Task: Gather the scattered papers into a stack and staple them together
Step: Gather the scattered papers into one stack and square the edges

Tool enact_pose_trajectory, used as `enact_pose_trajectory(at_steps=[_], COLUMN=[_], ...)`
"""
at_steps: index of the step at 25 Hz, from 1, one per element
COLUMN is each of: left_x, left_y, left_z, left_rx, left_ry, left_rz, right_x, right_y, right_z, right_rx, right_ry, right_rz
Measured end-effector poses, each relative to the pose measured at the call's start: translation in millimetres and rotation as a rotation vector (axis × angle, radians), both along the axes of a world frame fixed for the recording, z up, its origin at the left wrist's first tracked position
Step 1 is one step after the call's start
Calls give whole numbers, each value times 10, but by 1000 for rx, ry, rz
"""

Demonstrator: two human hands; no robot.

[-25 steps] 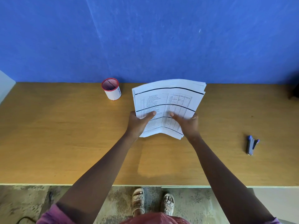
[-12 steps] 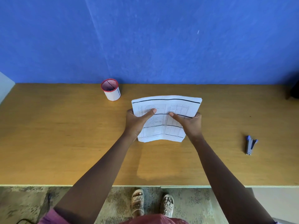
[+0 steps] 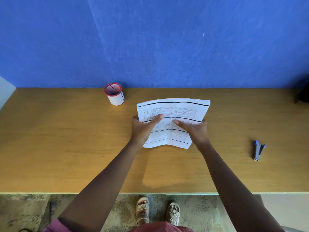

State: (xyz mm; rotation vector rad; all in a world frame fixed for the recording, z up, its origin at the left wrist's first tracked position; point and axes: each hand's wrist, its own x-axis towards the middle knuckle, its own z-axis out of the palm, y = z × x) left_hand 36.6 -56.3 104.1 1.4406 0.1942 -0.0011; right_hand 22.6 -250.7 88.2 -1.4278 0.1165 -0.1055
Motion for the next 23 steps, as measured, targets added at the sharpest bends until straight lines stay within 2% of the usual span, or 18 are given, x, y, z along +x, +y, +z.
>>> enact_pose_trajectory(at_steps=[8,13,23], left_x=[12,3,-55], left_y=[-1,8,-5], left_z=[19,-16,-114], left_rx=[19,16,13], left_ry=[23,72,69], left_rz=[-83,-62,-72], right_x=[-53,-18,-73], right_y=[-51,-83,-75], right_z=[-64,-102,-224], right_rx=[9,-18,-23], right_ry=[47,64,124], right_rz=[-43,19,-13])
